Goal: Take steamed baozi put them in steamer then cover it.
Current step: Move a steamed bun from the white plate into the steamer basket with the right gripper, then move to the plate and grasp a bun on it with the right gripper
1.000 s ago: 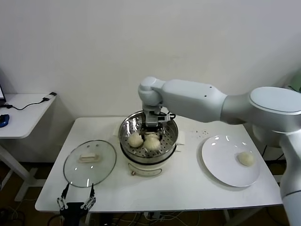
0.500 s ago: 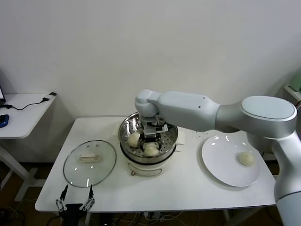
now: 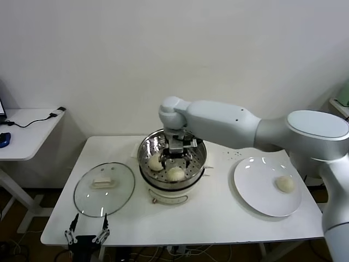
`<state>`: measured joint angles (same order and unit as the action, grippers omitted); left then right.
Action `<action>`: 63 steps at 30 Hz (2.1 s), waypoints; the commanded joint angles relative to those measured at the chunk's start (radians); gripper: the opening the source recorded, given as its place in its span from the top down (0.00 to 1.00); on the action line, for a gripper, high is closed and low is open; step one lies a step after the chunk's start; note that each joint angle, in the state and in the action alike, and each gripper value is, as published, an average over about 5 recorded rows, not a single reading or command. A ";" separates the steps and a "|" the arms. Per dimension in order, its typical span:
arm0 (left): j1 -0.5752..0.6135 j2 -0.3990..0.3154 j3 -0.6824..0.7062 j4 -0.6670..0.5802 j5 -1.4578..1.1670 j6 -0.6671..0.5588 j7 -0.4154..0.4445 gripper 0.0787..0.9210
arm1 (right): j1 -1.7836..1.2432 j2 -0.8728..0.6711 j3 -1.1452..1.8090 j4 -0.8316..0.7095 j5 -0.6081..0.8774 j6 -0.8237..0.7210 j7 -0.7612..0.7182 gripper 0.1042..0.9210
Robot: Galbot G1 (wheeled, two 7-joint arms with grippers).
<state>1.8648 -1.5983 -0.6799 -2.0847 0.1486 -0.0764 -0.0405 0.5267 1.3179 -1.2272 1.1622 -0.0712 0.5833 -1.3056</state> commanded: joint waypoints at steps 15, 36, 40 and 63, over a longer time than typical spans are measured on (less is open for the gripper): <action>0.007 0.002 0.005 -0.021 0.002 -0.003 0.002 0.12 | -0.105 -0.715 0.119 0.039 0.400 -0.795 0.248 0.12; 0.018 -0.006 0.001 -0.016 0.023 0.000 0.000 0.12 | -0.591 -0.661 0.565 -0.402 -0.158 -0.530 0.140 0.12; 0.011 -0.008 0.001 -0.009 0.026 0.003 -0.001 0.12 | -0.604 -0.610 0.584 -0.458 -0.183 -0.516 0.143 0.12; -0.005 -0.009 -0.003 0.012 0.034 0.008 -0.004 0.12 | -0.574 -0.521 0.575 -0.554 -0.179 -0.488 0.127 0.17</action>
<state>1.8590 -1.6072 -0.6835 -2.0730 0.1817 -0.0685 -0.0445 -0.0408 0.7768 -0.6637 0.6457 -0.2454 0.0856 -1.1726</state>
